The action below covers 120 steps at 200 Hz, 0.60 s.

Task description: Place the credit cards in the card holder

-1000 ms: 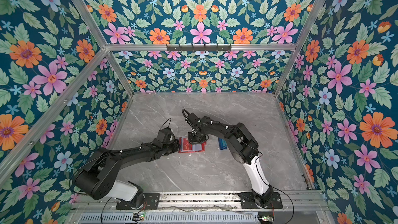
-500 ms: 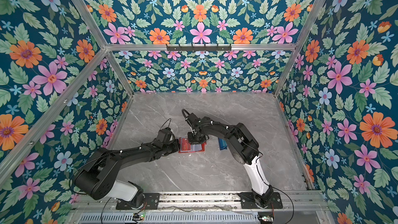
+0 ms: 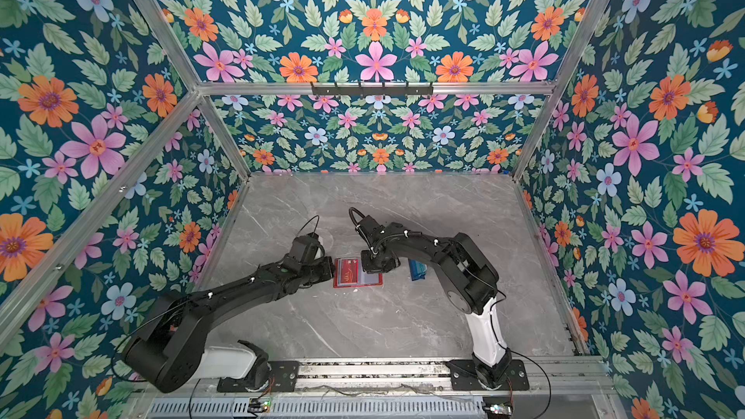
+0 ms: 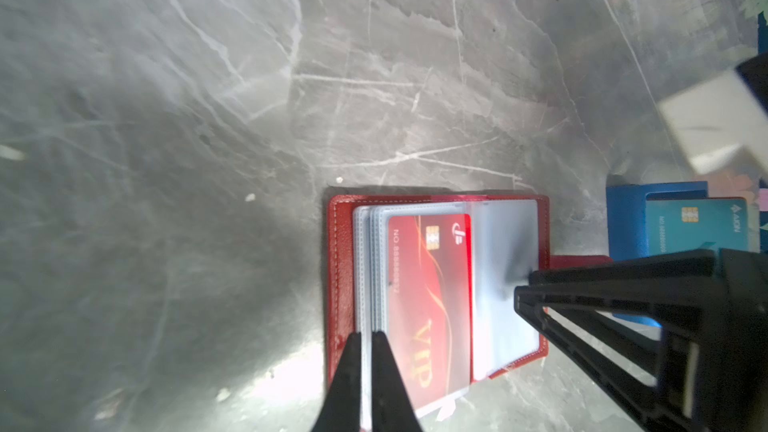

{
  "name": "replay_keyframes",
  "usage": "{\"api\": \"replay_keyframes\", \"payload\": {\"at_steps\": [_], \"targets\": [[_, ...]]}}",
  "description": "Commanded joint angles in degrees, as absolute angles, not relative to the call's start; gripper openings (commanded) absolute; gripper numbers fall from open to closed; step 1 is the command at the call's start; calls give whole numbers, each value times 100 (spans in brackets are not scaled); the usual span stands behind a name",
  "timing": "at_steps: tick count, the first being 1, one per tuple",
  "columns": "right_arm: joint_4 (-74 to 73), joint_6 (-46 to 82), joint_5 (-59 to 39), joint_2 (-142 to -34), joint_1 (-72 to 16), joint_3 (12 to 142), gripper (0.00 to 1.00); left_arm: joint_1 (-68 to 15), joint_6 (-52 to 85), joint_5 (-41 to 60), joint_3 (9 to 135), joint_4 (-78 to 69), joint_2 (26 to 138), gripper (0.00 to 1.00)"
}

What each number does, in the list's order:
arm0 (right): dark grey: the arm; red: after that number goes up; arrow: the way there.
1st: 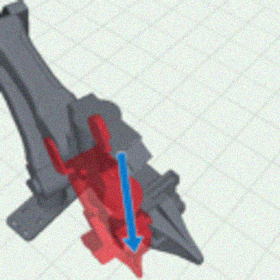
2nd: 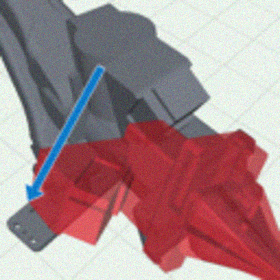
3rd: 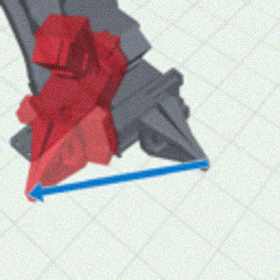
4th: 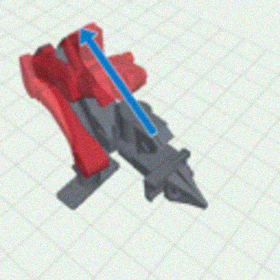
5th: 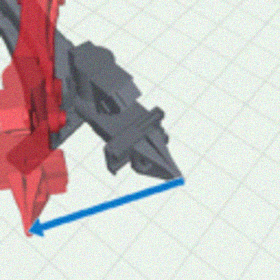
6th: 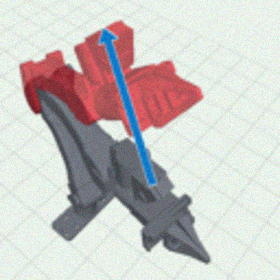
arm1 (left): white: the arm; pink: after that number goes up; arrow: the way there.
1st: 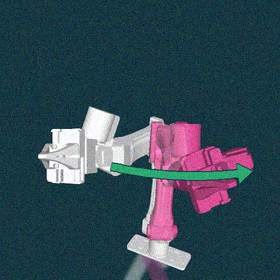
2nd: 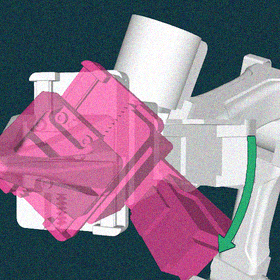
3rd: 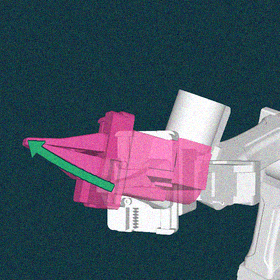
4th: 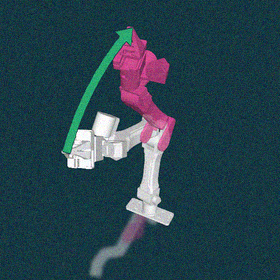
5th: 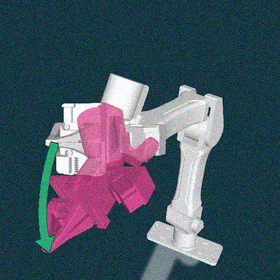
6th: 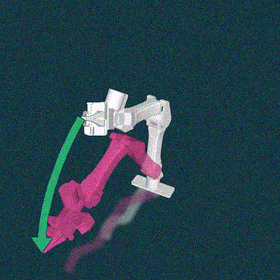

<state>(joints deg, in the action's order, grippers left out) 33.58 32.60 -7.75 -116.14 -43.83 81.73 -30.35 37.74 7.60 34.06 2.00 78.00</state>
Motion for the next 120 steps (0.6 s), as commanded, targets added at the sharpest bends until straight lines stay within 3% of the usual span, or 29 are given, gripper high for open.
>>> {"api": "replay_keyframes", "payload": {"at_steps": [1,51,87,120], "targets": [[3439,3384,-668,-11710,-4386,8136,29,-3023,3766,411,3351,483,7721,14],[3524,3419,-581,-11783,-4386,8105,29,-3015,3984,958,2928,-176,7890,31],[3561,3428,-562,-11828,-4386,8087,28,-3015,4207,1280,2708,-633,7995,34],[3524,3423,-596,-11854,-4386,8077,28,-3008,4349,1489,2613,-818,8075,31]]}}
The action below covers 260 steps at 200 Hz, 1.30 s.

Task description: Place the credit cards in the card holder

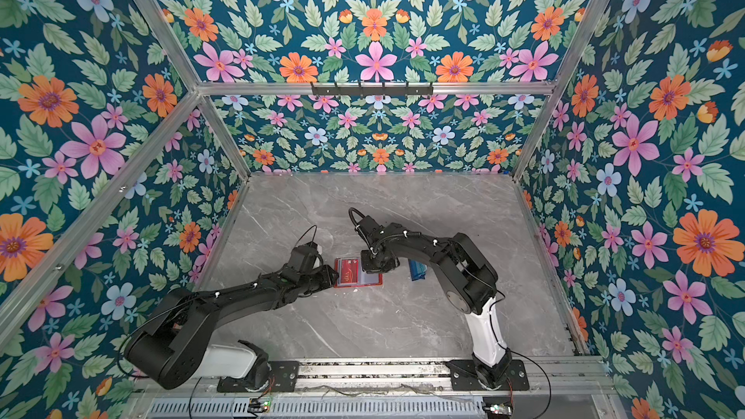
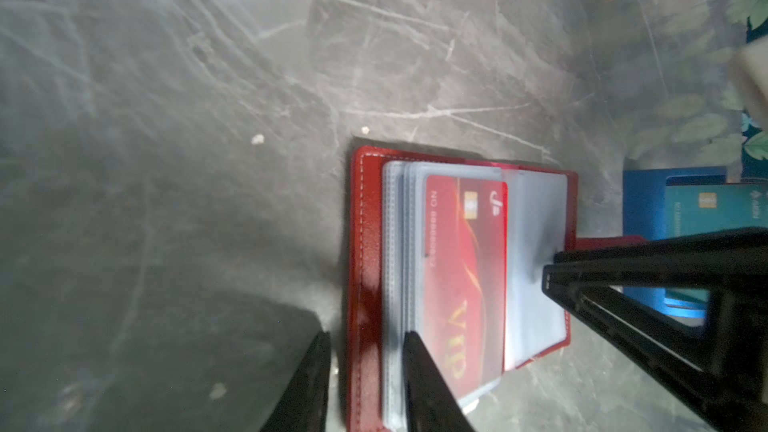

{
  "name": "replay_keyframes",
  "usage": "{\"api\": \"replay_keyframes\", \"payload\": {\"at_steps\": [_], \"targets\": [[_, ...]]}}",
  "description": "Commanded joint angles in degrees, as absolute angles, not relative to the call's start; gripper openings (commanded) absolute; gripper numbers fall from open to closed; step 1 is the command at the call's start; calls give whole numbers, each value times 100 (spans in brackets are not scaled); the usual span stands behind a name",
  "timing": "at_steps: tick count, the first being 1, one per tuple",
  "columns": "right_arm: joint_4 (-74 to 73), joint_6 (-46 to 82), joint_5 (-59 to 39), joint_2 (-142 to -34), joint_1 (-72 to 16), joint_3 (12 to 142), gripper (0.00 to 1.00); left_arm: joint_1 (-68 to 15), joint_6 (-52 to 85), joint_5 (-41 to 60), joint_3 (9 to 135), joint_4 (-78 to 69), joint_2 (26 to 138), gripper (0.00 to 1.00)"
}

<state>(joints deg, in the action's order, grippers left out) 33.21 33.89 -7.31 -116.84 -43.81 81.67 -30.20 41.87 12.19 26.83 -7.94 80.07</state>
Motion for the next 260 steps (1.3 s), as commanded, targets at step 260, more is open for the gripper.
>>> {"api": "replay_keyframes", "payload": {"at_steps": [260], "targets": [[4061,3333,509,-11013,-4386,8244,42,-2936,4061,1396,2847,-129,7595,0]]}}
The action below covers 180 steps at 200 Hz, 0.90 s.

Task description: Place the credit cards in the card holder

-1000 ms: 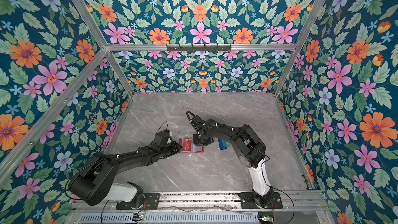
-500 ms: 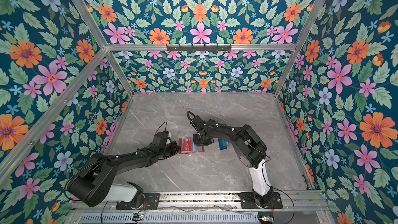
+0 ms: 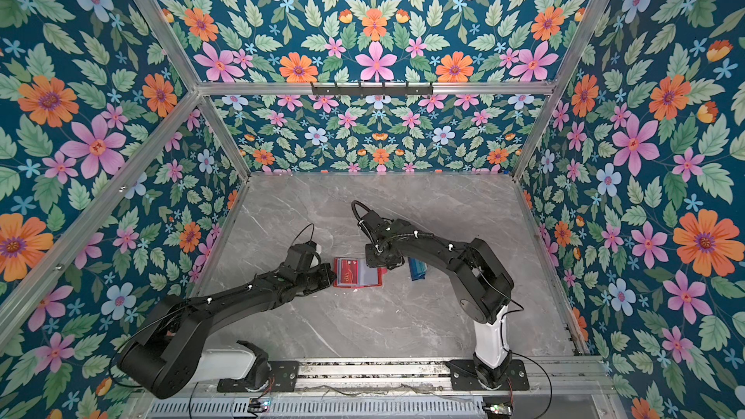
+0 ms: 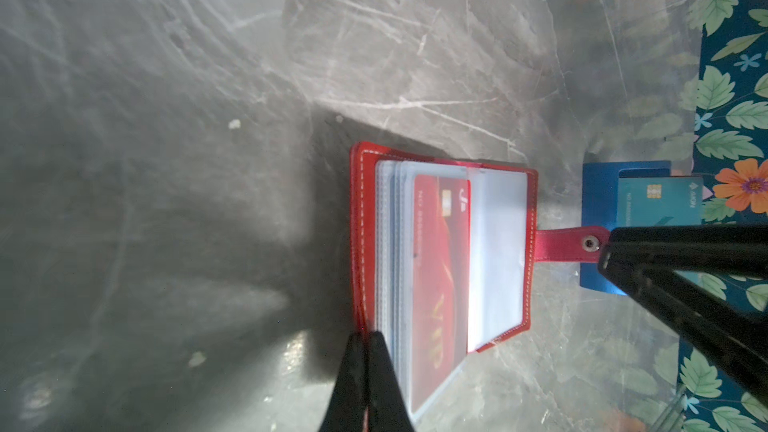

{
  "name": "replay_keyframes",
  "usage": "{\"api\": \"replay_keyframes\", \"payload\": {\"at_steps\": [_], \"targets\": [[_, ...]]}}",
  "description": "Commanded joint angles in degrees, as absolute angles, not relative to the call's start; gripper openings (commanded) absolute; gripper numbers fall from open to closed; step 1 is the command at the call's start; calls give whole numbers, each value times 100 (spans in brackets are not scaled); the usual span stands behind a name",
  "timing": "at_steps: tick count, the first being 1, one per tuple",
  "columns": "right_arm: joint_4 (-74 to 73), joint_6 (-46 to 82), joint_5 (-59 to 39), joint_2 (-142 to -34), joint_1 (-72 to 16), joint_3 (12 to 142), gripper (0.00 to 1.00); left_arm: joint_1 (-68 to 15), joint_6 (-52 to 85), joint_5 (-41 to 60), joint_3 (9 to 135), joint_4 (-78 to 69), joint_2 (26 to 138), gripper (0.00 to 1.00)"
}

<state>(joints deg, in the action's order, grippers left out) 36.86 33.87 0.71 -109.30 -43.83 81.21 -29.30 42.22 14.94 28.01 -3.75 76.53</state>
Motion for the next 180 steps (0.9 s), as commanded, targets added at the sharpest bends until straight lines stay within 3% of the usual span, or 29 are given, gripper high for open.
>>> {"api": "replay_keyframes", "payload": {"at_steps": [1,180], "targets": [[4070,3332,509,-11026,-4381,8244,42,-2936,4061,1397,2847,-126,7594,0],[4458,3568,775,-11519,-4386,8218,43,-2936,3894,995,3050,456,7374,0]]}}
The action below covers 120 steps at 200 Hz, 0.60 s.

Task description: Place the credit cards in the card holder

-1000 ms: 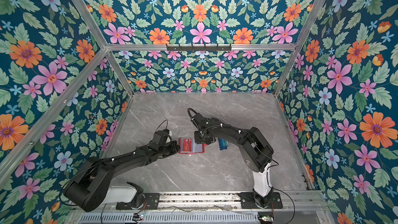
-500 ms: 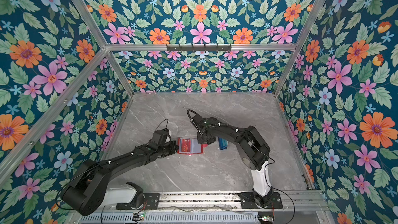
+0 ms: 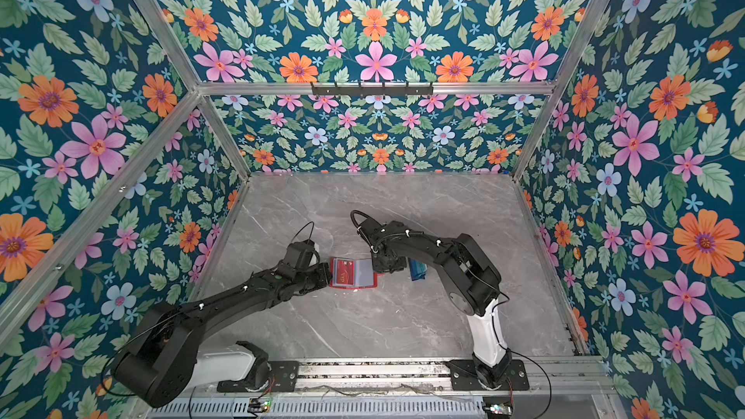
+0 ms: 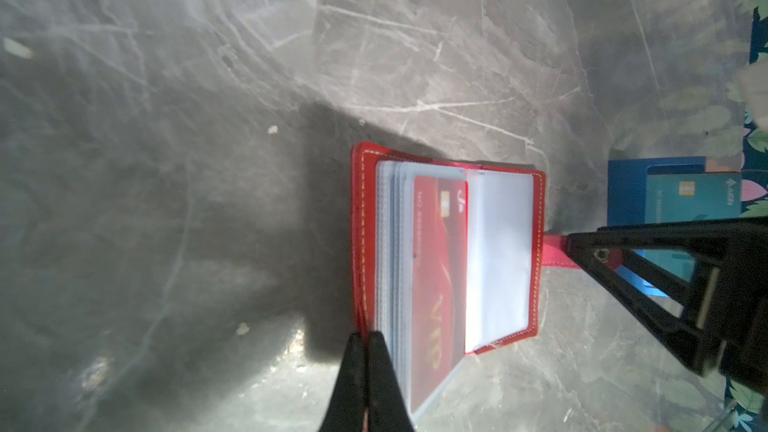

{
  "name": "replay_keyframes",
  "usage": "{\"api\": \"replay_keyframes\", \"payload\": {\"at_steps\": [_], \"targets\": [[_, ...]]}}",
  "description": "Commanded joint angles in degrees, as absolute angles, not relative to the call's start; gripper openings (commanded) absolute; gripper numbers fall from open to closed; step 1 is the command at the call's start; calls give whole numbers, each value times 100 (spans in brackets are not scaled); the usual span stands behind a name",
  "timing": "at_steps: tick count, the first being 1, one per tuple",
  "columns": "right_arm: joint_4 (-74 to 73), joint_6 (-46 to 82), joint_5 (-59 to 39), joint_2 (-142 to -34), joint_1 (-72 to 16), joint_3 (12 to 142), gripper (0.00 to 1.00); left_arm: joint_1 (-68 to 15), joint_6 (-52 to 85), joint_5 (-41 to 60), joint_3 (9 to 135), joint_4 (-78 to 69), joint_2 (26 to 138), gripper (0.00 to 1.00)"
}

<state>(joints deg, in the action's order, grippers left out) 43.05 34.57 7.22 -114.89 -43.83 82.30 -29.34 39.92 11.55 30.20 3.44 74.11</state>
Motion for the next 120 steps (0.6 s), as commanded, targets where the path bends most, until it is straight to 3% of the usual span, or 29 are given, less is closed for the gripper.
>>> {"api": "replay_keyframes", "payload": {"at_steps": [1,32,81,120], "targets": [[4457,3564,774,-11521,-4386,8218,43,-2936,3894,994,3050,457,7374,0],[4395,3551,627,-11540,-4386,8211,41,-2936,3894,1020,3058,453,7374,0],[3728,3654,-150,-11391,-4298,7819,14,-3023,3644,916,3349,807,7304,0],[3402,3797,-412,-11277,-4228,7570,12,-3216,3535,626,3622,1143,7371,0]]}}
